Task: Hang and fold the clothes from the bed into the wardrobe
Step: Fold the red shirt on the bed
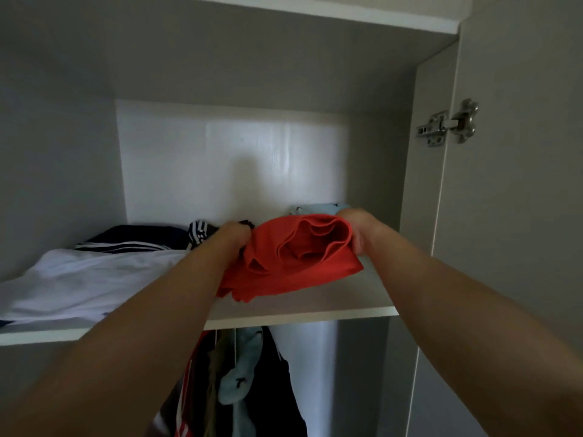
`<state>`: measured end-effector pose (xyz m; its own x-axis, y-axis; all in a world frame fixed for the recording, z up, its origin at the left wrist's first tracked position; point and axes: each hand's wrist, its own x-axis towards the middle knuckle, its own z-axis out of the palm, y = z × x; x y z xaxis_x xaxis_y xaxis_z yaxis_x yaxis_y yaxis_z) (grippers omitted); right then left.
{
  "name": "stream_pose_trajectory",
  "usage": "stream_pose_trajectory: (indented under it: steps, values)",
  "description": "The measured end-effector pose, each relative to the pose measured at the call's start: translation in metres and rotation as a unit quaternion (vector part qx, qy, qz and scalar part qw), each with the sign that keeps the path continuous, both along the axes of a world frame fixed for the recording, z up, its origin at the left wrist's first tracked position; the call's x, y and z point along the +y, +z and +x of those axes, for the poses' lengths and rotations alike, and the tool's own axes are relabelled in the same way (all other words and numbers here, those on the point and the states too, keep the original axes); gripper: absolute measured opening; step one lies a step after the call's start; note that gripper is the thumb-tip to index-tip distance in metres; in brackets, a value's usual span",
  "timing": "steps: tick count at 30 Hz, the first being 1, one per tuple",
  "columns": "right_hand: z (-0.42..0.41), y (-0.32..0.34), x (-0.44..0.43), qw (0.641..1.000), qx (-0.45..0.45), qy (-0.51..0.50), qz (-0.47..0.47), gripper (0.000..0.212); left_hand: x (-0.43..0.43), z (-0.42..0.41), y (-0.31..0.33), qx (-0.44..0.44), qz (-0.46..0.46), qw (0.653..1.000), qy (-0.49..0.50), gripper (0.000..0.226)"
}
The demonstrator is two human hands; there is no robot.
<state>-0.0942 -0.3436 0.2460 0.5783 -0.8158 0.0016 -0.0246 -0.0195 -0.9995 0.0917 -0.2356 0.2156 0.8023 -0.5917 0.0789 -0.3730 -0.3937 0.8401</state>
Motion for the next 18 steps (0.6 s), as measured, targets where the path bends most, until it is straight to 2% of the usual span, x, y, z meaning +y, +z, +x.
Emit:
stream_pose_trajectory:
  steps: [2,3,4,6,8,10,12,13,14,16,17,18]
  values:
    - [0.009,-0.015,-0.018,0.995,0.090,-0.010,-0.039,0.022,-0.012,0.001,-0.009,-0.084,0.105,0.990,0.042,0.054]
    - [0.011,-0.025,-0.025,0.985,0.161,-0.014,-0.063,0.023,-0.016,0.000,-0.015,-0.114,0.126,0.984,0.049,0.063]
    - [0.014,-0.034,-0.034,0.968,0.225,-0.029,-0.111,0.023,-0.017,-0.001,-0.020,-0.143,0.126,0.981,0.026,0.067]
    - [0.014,-0.046,-0.045,0.935,0.285,-0.039,-0.209,0.027,-0.015,-0.009,-0.028,-0.211,0.089,0.969,-0.094,0.069]
    - [0.011,-0.056,-0.055,0.935,0.269,-0.052,-0.223,0.037,-0.006,-0.021,-0.034,-0.224,0.068,0.941,-0.243,0.071]
    - [0.006,-0.058,-0.054,0.949,0.266,-0.028,-0.169,0.054,0.001,-0.033,-0.038,-0.254,0.073,0.908,-0.326,0.090]
    - [0.005,-0.058,-0.050,0.954,0.270,0.007,-0.126,0.059,0.001,-0.037,-0.048,-0.356,0.120,0.868,-0.323,0.112]
    - [0.004,-0.057,-0.048,0.954,0.274,0.018,-0.125,0.057,0.000,-0.037,-0.054,-0.400,0.140,0.850,-0.312,0.114]
    - [0.004,-0.056,-0.045,0.953,0.275,0.028,-0.125,0.051,-0.002,-0.037,-0.060,-0.424,0.144,0.842,-0.300,0.112]
    - [0.006,-0.053,-0.042,0.961,0.251,0.053,-0.108,0.023,-0.004,-0.036,-0.070,-0.444,0.114,0.845,-0.275,0.100]
    - [0.007,-0.052,-0.043,0.970,0.218,0.066,-0.080,0.017,-0.005,-0.035,-0.073,-0.451,0.093,0.846,-0.267,0.092]
    - [0.007,-0.050,-0.044,0.980,0.180,0.073,-0.047,0.025,-0.006,-0.033,-0.074,-0.451,0.071,0.849,-0.265,0.085]
